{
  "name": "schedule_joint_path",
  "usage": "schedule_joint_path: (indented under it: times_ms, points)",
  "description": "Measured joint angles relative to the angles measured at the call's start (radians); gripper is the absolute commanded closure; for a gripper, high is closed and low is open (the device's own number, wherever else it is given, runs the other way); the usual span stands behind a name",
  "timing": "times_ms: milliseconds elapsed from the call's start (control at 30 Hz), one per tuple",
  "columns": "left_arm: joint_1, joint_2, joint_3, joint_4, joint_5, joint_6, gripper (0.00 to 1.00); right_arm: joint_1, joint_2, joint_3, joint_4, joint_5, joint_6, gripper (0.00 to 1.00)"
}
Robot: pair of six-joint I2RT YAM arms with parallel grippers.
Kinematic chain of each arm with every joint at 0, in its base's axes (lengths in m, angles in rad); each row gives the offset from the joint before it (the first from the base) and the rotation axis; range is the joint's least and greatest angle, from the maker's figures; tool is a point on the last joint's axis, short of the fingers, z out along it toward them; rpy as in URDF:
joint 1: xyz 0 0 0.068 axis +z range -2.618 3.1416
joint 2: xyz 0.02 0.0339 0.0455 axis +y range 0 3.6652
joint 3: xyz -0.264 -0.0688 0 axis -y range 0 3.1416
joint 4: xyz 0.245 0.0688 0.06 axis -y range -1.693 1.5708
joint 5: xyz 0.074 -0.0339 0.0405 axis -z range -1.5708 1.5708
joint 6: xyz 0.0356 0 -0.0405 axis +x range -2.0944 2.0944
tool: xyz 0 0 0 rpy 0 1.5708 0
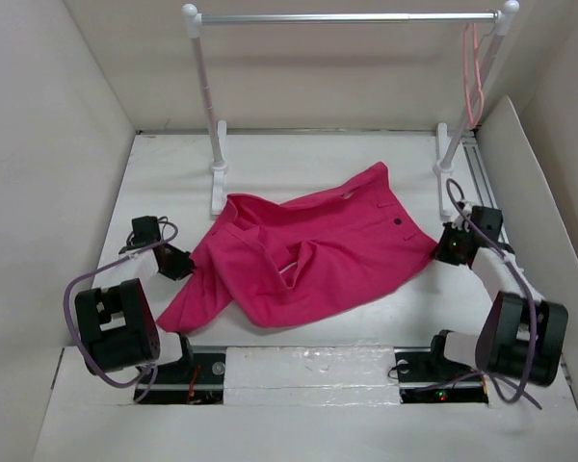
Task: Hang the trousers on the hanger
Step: Flatten out the trousers at the center of the board.
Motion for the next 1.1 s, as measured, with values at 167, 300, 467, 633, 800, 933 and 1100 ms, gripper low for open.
schedule_joint_path:
  times_ms: [167, 300, 467, 633, 800, 933, 1100]
  points:
    - [-0.032, 0.082, 0.052, 0.068, -0.001, -0.032, 1.00, -0.063, -0.256, 0.038, -0.138, 0.103, 0.023, 1.00]
    - [-0.063, 0.258, 0.267, 0.023, -0.063, -0.055, 1.00, -0.071, -0.336, 0.105, -0.252, 0.202, 0.033, 1.00]
    - [-0.082, 0.313, 0.528, -0.048, -0.094, -0.075, 1.00, -0.067, -0.340, 0.126, -0.378, 0.267, 0.045, 1.00]
    - [-0.095, 0.092, 0.587, -0.086, -0.104, -0.078, 1.00, -0.069, -0.310, 0.108, -0.370, 0.256, 0.047, 1.00]
    - [-0.097, -0.112, 0.653, -0.173, -0.110, -0.074, 1.00, -0.050, -0.242, 0.107, -0.331, 0.236, 0.047, 1.00]
    - [-0.099, -0.176, 0.698, -0.254, -0.137, -0.028, 1.00, -0.021, -0.134, 0.131, -0.305, 0.229, 0.048, 1.00]
    - [-0.104, -0.084, 0.739, -0.294, -0.169, 0.072, 0.89, -0.015, -0.085, 0.198, -0.324, 0.236, 0.059, 1.00]
